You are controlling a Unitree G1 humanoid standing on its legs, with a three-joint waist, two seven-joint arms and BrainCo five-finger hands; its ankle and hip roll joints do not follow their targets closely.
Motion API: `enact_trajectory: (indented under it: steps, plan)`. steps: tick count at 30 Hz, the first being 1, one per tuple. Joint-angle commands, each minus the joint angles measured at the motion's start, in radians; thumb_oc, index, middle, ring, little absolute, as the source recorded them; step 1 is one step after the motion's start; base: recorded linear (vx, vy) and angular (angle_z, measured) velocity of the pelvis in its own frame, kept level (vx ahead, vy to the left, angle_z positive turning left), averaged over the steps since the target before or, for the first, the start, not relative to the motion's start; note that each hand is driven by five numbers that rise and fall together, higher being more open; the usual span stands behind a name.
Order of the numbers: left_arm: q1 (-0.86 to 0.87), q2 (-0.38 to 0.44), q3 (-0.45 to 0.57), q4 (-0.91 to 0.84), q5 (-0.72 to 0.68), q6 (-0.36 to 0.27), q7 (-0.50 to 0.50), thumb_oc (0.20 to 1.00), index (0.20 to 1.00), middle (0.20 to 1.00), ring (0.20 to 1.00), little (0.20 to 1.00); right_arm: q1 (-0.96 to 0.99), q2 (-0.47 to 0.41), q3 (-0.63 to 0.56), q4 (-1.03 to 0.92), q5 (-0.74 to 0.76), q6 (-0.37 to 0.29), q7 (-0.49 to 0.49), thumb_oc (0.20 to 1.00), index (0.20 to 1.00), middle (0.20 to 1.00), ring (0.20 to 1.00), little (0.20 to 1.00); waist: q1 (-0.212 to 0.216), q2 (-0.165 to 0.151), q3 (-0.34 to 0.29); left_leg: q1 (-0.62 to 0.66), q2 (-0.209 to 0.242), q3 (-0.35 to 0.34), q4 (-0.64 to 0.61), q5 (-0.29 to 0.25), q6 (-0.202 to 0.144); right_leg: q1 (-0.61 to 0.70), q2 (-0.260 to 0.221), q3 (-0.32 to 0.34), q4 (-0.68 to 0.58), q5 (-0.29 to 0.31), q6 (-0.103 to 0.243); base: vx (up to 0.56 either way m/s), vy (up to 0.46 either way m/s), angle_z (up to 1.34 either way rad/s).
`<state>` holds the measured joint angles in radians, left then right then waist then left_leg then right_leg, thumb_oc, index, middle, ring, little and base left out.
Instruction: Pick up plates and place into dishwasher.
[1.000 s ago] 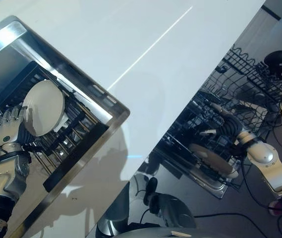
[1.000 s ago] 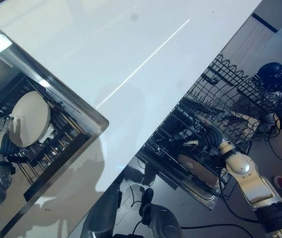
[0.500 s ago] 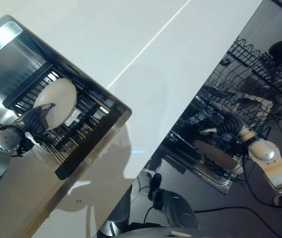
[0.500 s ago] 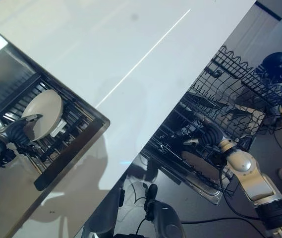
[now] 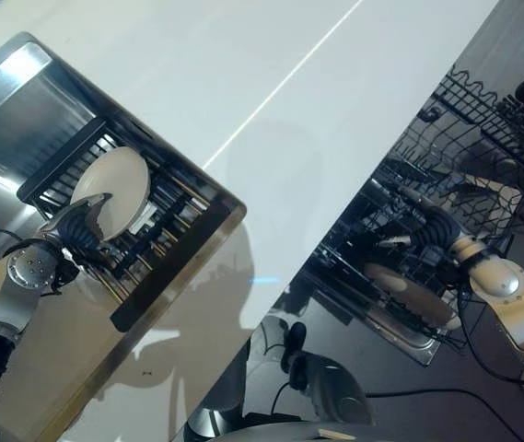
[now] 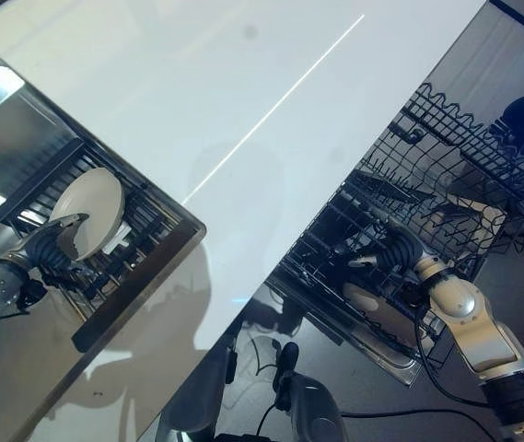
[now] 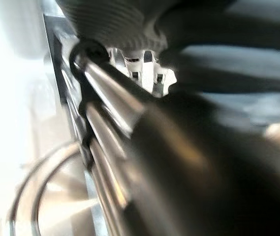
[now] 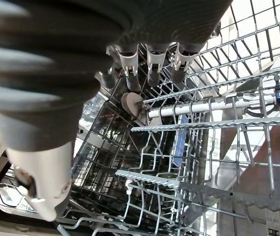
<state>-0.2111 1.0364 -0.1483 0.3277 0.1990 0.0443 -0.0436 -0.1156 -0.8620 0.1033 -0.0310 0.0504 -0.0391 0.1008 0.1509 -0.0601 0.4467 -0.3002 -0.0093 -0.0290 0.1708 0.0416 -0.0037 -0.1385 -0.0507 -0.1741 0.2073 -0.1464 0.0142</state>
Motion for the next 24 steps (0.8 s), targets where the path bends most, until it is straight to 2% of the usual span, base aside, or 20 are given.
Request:
enact_trajectory:
  steps: [1, 5, 7, 10, 13, 20, 23, 24]
  plan:
    - [0.009, -0.105, -0.065, 0.012, 0.195, 0.044, 0.191, 1.0, 1.0, 1.0, 1.0, 1.0, -0.043, -0.035, 0.002, -0.013, 0.02, -0.048, -0.033, 1.0, 1.0, 1.0, 1.0, 1.0, -0.04, -0.022, -0.045, -0.038, 0.003, -0.004, 0.034, -0.029, -0.008, -0.083, -0.048, -0.001, 0.083, 0.06, 0.075, -0.01, -0.039, 0.02]
    - [0.0, -0.119, -0.04, 0.027, 0.271, 0.103, 0.395, 1.0, 1.0, 1.0, 1.0, 1.0, -0.052, -0.014, 0.022, -0.012, 0.024, -0.048, -0.053, 1.0, 1.0, 1.0, 1.0, 1.0, -0.033, -0.044, -0.038, -0.043, 0.004, -0.012, 0.038, -0.034, -0.008, -0.089, -0.043, -0.001, 0.088, 0.061, 0.075, 0.0, -0.058, 0.03]
    - [-0.011, -0.141, -0.012, 0.049, 0.295, 0.107, 0.541, 1.0, 1.0, 1.0, 1.0, 1.0, -0.061, 0.008, 0.042, -0.004, 0.024, -0.055, -0.067, 1.0, 1.0, 1.0, 1.0, 1.0, -0.025, -0.063, -0.034, -0.043, 0.008, -0.015, 0.036, -0.038, -0.007, -0.089, -0.039, -0.005, 0.088, 0.061, 0.075, 0.01, -0.098, 0.01]
    - [-0.023, -0.163, 0.002, 0.096, 0.337, 0.108, 0.692, 1.0, 1.0, 1.0, 1.0, 1.0, -0.068, 0.039, 0.076, 0.004, 0.019, -0.065, -0.091, 1.0, 1.0, 1.0, 1.0, 1.0, -0.018, -0.088, -0.029, -0.042, 0.014, -0.02, 0.036, -0.042, -0.007, -0.09, -0.032, -0.008, 0.092, 0.064, 0.076, 0.02, -0.098, -0.02]
    - [-0.037, -0.177, -0.003, 0.145, 0.412, 0.129, 0.775, 1.0, 1.0, 1.0, 1.0, 1.0, -0.079, 0.057, 0.106, 0.006, 0.02, -0.064, -0.115, 1.0, 1.0, 1.0, 1.0, 1.0, -0.014, -0.11, -0.025, -0.043, 0.021, -0.022, 0.039, -0.046, -0.008, -0.092, -0.027, -0.008, 0.097, 0.068, 0.076, 0.02, -0.073, -0.03]
    - [-0.053, -0.169, 0.001, 0.212, 0.465, 0.167, 0.875, 1.0, 1.0, 1.0, 1.0, 1.0, -0.082, 0.061, 0.135, -0.012, 0.036, -0.065, -0.128, 1.0, 1.0, 1.0, 1.0, 1.0, -0.019, -0.137, -0.023, -0.022, 0.033, -0.019, 0.021, -0.056, -0.003, -0.096, -0.015, -0.002, 0.104, 0.071, 0.079, 0.01, -0.025, -0.01]
    - [-0.059, -0.175, 0.003, 0.227, 0.464, 0.147, 0.928, 1.0, 1.0, 1.0, 1.0, 1.0, -0.085, 0.067, 0.145, -0.022, 0.033, -0.061, -0.132, 1.0, 1.0, 1.0, 1.0, 1.0, -0.022, -0.141, -0.023, -0.019, 0.035, -0.018, 0.016, -0.058, -0.002, -0.099, -0.013, 0.001, 0.105, 0.073, 0.079, 0.0, 0.0, 0.0]
    - [-0.056, -0.18, 0.006, 0.227, 0.468, 0.137, 0.949, 0.774, 0.774, 0.774, 0.774, 0.774, -0.085, 0.067, 0.146, -0.023, 0.034, -0.061, -0.132, 1.0, 1.0, 1.0, 1.0, 1.0, -0.022, -0.141, -0.023, -0.018, 0.036, -0.018, 0.015, -0.058, -0.003, -0.099, -0.013, 0.002, 0.105, 0.072, 0.078, 0.0, 0.0, 0.0]
